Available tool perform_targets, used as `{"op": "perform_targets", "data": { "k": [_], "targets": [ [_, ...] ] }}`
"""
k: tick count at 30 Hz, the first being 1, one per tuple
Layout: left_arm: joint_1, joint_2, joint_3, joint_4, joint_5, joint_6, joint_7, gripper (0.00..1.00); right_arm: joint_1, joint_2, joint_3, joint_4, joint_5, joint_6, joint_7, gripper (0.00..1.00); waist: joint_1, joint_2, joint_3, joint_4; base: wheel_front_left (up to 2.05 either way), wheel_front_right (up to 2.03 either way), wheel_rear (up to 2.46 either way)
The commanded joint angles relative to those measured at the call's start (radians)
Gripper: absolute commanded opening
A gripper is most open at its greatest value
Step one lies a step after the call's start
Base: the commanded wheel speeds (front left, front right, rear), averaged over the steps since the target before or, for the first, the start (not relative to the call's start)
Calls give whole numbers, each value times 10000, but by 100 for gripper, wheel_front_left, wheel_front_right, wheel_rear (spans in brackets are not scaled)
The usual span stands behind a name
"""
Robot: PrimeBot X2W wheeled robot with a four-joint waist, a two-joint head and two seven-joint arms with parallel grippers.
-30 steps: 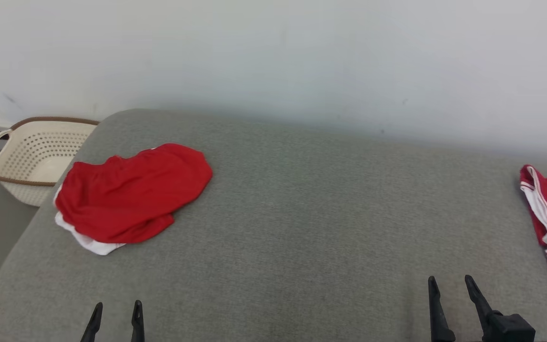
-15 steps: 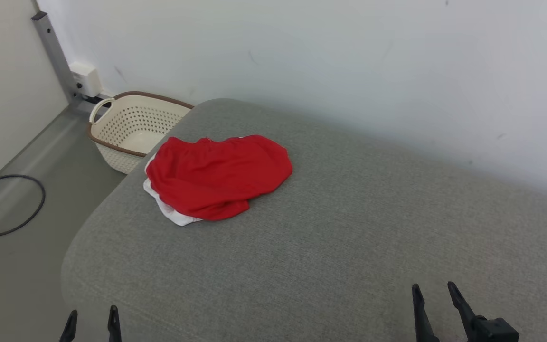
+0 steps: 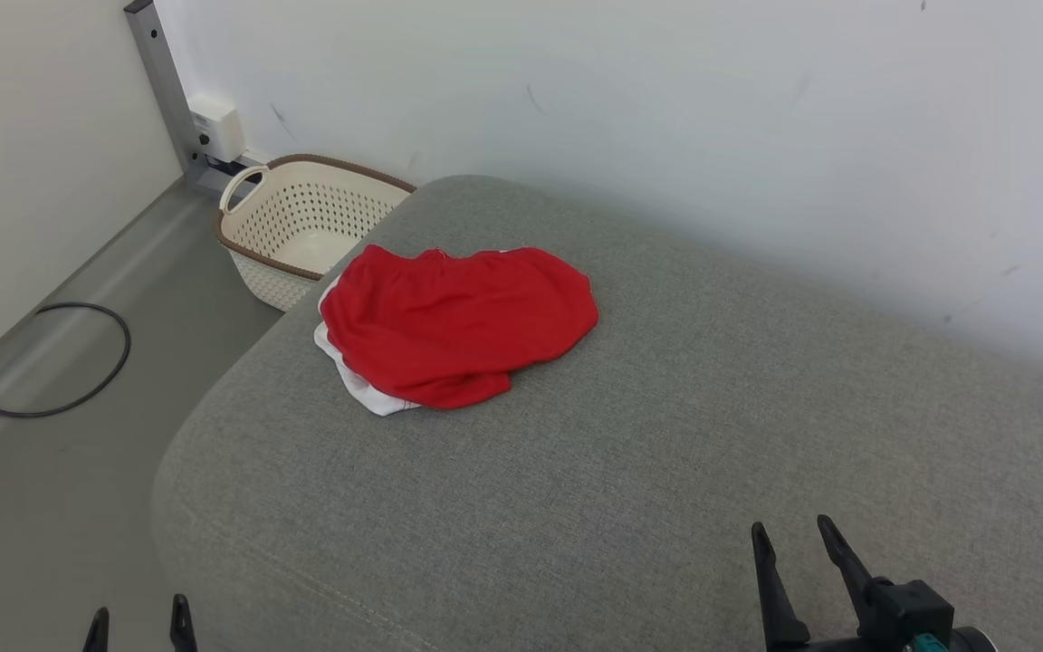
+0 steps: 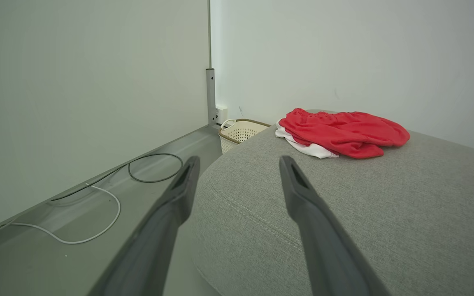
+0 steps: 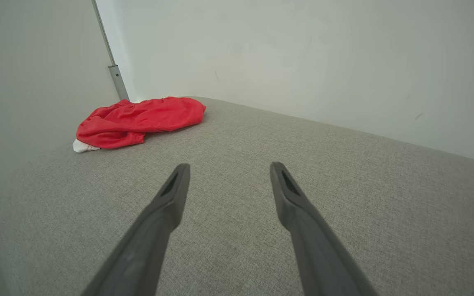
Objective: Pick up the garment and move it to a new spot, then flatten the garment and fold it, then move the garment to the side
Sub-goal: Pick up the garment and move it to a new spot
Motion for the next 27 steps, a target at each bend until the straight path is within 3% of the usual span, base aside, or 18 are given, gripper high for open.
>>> {"op": "perform_targets", "data": {
  "k": [1, 10, 16, 27],
  "targets": [
    [93, 68, 19, -53, -107, 44, -44, 100, -133, 6, 32, 37, 41, -7, -59, 100, -1, -1, 2, -2, 0, 0, 0],
    [-663, 259, -38, 238, -298, -215, 89, 100, 145, 5, -121, -34, 65, -7, -82, 100, -1, -1, -75, -209, 0, 0, 0],
    [-2235, 612, 267, 648, -872, -588, 131, 100, -180, 0, 45, -377, -212, -7, 23, 100, -1, -1, 509, -1282, 0, 0, 0],
    [-6008, 1698, 910, 2597, -1878, -1255, 675, 100, -1216, -4, 239, -921, -478, -8, 106, 100, -1, -1, 2119, -3652, 0, 0, 0]
  ]
}}
